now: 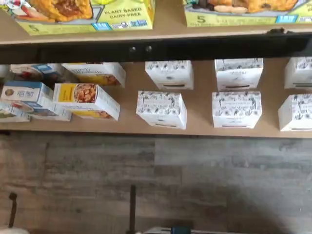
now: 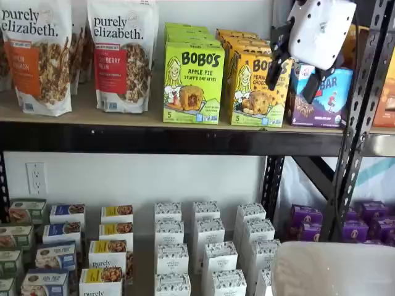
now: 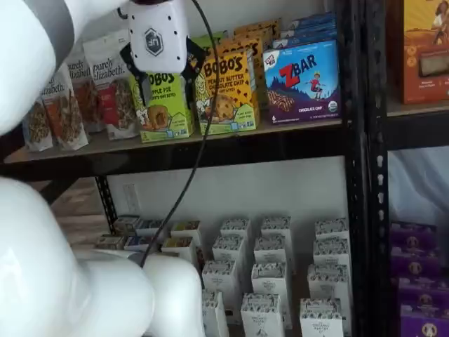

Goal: Pick the green box on the top shelf, the fourth from the left

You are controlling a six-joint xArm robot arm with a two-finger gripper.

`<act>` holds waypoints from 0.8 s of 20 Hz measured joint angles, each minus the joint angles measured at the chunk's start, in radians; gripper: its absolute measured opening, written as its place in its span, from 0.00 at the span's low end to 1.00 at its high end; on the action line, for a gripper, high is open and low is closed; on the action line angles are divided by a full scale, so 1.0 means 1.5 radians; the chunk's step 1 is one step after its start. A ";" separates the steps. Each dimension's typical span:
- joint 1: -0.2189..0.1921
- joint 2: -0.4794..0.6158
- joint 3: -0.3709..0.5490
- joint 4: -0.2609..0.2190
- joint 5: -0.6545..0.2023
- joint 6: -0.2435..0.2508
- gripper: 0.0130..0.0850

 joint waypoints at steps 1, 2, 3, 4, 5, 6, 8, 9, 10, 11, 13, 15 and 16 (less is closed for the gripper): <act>0.004 0.001 0.002 0.000 -0.011 0.002 1.00; 0.010 0.002 0.003 -0.002 -0.021 0.005 1.00; 0.017 0.004 0.003 -0.005 -0.030 0.009 1.00; 0.029 0.005 0.003 -0.013 -0.041 0.017 1.00; 0.044 0.007 0.003 -0.024 -0.052 0.028 1.00; 0.059 0.010 0.002 -0.036 -0.064 0.040 1.00; 0.092 0.020 -0.005 -0.059 -0.090 0.065 1.00; 0.110 0.029 -0.011 -0.070 -0.101 0.080 1.00; 0.126 0.039 -0.019 -0.078 -0.108 0.094 1.00; 0.138 0.048 -0.026 -0.082 -0.112 0.105 1.00; 0.161 0.069 -0.039 -0.085 -0.121 0.126 1.00; 0.172 0.082 -0.043 -0.081 -0.132 0.137 1.00; 0.178 0.087 -0.044 -0.078 -0.141 0.141 1.00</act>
